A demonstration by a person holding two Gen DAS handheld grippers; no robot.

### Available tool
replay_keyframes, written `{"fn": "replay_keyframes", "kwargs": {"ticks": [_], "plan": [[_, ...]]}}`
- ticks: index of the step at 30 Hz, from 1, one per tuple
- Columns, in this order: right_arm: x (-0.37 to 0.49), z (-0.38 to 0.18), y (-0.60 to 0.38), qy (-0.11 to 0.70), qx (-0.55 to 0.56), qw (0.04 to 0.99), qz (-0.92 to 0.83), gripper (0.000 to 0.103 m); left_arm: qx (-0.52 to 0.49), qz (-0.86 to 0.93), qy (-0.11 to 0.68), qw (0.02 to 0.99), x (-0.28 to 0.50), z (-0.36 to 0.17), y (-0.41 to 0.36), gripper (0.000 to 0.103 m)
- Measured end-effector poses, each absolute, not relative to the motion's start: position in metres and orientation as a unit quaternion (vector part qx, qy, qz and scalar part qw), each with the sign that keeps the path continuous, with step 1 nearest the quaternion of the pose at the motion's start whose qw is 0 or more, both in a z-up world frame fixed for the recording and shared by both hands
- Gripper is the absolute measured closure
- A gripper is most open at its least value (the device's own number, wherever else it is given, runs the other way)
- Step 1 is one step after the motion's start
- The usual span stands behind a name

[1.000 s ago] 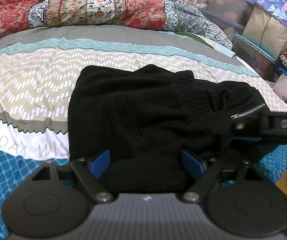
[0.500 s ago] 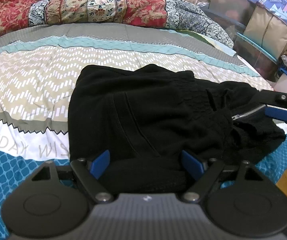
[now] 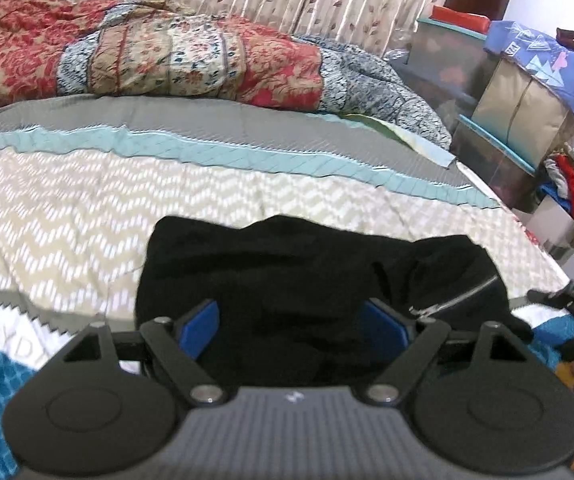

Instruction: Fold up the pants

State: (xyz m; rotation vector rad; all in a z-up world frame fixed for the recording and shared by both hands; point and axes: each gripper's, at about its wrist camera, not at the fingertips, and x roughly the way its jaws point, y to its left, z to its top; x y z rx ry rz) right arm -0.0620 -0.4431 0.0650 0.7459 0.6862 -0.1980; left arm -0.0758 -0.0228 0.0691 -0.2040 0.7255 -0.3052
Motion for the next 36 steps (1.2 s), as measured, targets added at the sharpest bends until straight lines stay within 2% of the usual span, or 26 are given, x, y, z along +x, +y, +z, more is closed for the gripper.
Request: {"fn": "replay_keyframes", "kwargs": {"ticks": [5,6,7,8,9,10,11,15,19,22,24,25,26,28,29,30,31,32,33,34,35,36], "plan": [[-0.046,0.056,-0.438,0.338,0.340,0.874,-0.073,0.019,-0.098,-0.171,0.360,0.912,-0.057,0.083,-0.038,0.021],[-0.046,0.057,-0.433,0.344,0.332,0.876,-0.068,0.026,-0.096,-0.177,0.362,0.910,-0.052,0.087,-0.043,0.021],[-0.042,0.058,-0.429,0.353,0.322,0.877,-0.058,0.038,-0.093,-0.185,0.364,0.908,-0.048,0.090,-0.047,0.021],[-0.038,0.062,-0.424,0.359,0.304,0.881,-0.049,0.064,-0.091,-0.193,0.366,0.906,-0.045,0.093,-0.053,0.021],[-0.039,0.067,-0.418,0.358,0.286,0.888,-0.043,0.076,-0.089,-0.205,0.368,0.903,-0.039,0.098,-0.060,0.021],[-0.041,0.075,-0.411,0.350,0.269,0.897,-0.033,0.080,-0.087,-0.217,0.370,0.899,-0.035,0.101,-0.068,0.021],[-0.044,0.084,-0.403,0.339,0.252,0.906,-0.019,0.081,-0.086,-0.231,0.372,0.895,-0.028,0.105,-0.077,0.021],[-0.053,0.114,-0.353,0.304,0.160,0.938,0.034,0.082,-0.098,-0.286,0.387,0.871,-0.004,0.118,-0.113,0.006],[-0.064,0.125,-0.316,0.284,0.098,0.951,0.077,0.082,-0.089,-0.317,0.403,0.854,0.015,0.121,-0.155,0.000],[-0.070,0.125,-0.298,0.280,0.061,0.953,0.095,0.082,-0.079,-0.335,0.415,0.842,0.020,0.118,-0.181,0.002],[-0.073,0.125,-0.293,0.278,0.047,0.954,0.105,0.082,-0.055,-0.339,0.412,0.844,0.018,0.115,-0.195,0.034],[-0.076,0.126,-0.292,0.276,0.042,0.954,0.108,0.082,-0.032,-0.334,0.417,0.844,0.018,0.112,-0.202,0.072],[-0.077,0.127,-0.291,0.273,0.035,0.955,0.108,0.082,-0.023,-0.326,0.421,0.846,0.018,0.109,-0.203,0.088],[-0.081,0.126,-0.293,0.273,0.032,0.956,0.102,0.077,-0.048,-0.327,0.422,0.844,0.020,0.107,-0.191,0.089],[-0.083,0.124,-0.296,0.273,0.038,0.956,0.101,0.070,-0.059,-0.326,0.424,0.843,0.022,0.107,-0.185,0.089],[-0.084,0.122,-0.298,0.277,0.043,0.955,0.100,0.049,-0.070,-0.324,0.427,0.842,0.022,0.107,-0.177,0.089],[-0.085,0.119,-0.300,0.279,0.045,0.954,0.097,0.039,-0.082,-0.322,0.428,0.840,0.023,0.107,-0.168,0.089],[-0.083,0.115,-0.301,0.285,0.043,0.953,0.096,0.040,-0.092,-0.321,0.429,0.839,0.024,0.107,-0.161,0.089],[-0.080,0.111,-0.301,0.296,0.041,0.949,0.101,0.046,-0.103,-0.320,0.432,0.837,0.026,0.107,-0.154,0.089],[-0.077,0.108,-0.300,0.307,0.043,0.945,0.107,0.072,-0.116,-0.319,0.435,0.834,0.026,0.107,-0.146,0.089],[-0.074,0.109,-0.297,0.316,0.049,0.941,0.114,0.083,-0.127,-0.317,0.436,0.833,0.026,0.107,-0.138,0.089],[-0.073,0.113,-0.294,0.313,0.055,0.940,0.122,0.083,-0.134,-0.314,0.433,0.834,0.026,0.108,-0.130,0.089]]}}
